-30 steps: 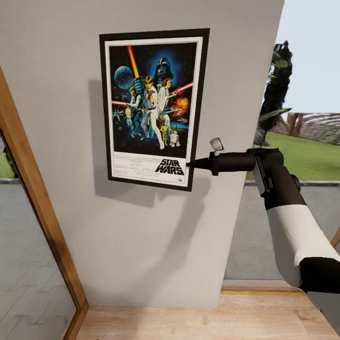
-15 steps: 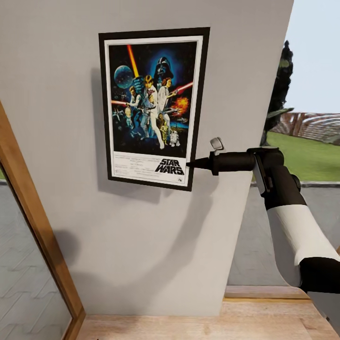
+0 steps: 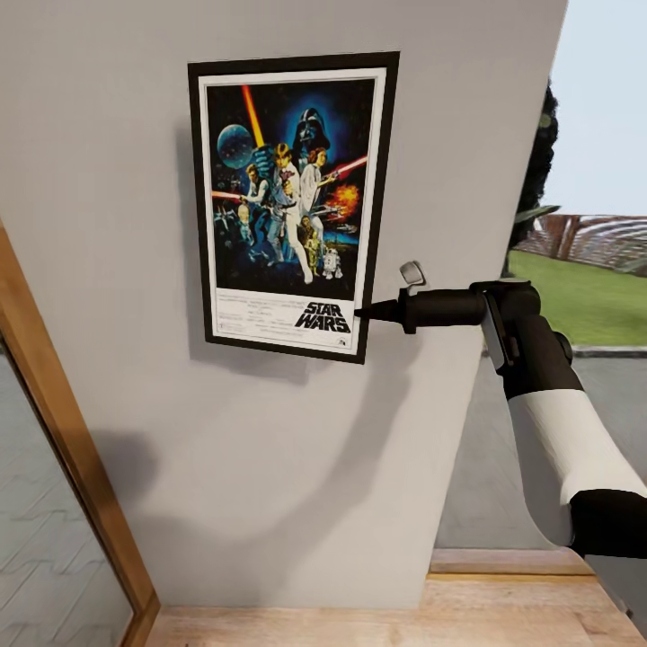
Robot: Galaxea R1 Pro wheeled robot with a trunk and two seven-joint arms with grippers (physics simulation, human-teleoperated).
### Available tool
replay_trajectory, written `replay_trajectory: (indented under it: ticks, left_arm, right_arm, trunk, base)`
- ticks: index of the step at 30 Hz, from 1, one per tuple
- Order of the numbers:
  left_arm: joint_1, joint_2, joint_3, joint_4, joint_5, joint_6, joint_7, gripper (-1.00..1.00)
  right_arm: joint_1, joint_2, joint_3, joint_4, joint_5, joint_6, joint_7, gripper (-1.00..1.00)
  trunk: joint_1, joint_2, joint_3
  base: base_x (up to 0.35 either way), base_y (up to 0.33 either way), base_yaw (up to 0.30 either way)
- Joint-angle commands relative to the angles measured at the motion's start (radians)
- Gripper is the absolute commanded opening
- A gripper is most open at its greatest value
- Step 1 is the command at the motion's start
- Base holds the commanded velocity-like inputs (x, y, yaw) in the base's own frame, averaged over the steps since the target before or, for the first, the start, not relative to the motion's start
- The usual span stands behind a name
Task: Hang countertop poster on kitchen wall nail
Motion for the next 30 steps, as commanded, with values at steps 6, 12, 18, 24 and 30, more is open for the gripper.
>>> replay_trajectory:
  ticks: [6,12,18,24,30]
  left_arm:
    - [0.000,0.000,0.008,0.001,-0.007,-0.005,-0.003,1.00]
    - [0.000,0.000,0.008,0.001,-0.007,-0.005,-0.003,1.00]
    - [0.000,0.000,0.008,0.001,-0.007,-0.005,-0.003,1.00]
    - [0.000,0.001,0.008,0.001,-0.007,-0.005,-0.003,1.00]
    - [0.000,0.001,0.008,0.001,-0.007,-0.005,-0.003,1.00]
  right_arm:
    - [-0.001,0.000,0.000,0.000,0.004,0.013,0.006,-1.00]
    - [-0.001,0.000,0.000,0.000,0.004,0.013,0.006,-1.00]
    - [-0.001,0.000,0.000,0.000,0.004,0.013,0.006,-1.00]
    - [-0.001,0.000,0.000,0.000,0.004,0.013,0.006,-1.00]
    - [0.001,0.000,0.000,0.000,0.004,0.013,0.006,-1.00]
  trunk:
    - [0.001,-0.001,0.000]
    - [0.001,-0.001,0.000]
    - [0.001,-0.001,0.000]
    - [0.001,-0.001,0.000]
    - [0.001,-0.001,0.000]
  base:
    - [0.127,0.000,0.000]
    - [0.017,0.000,0.000]
    - [0.001,0.000,0.000]
    - [0.007,0.000,0.000]
    - [0.227,0.000,0.000]
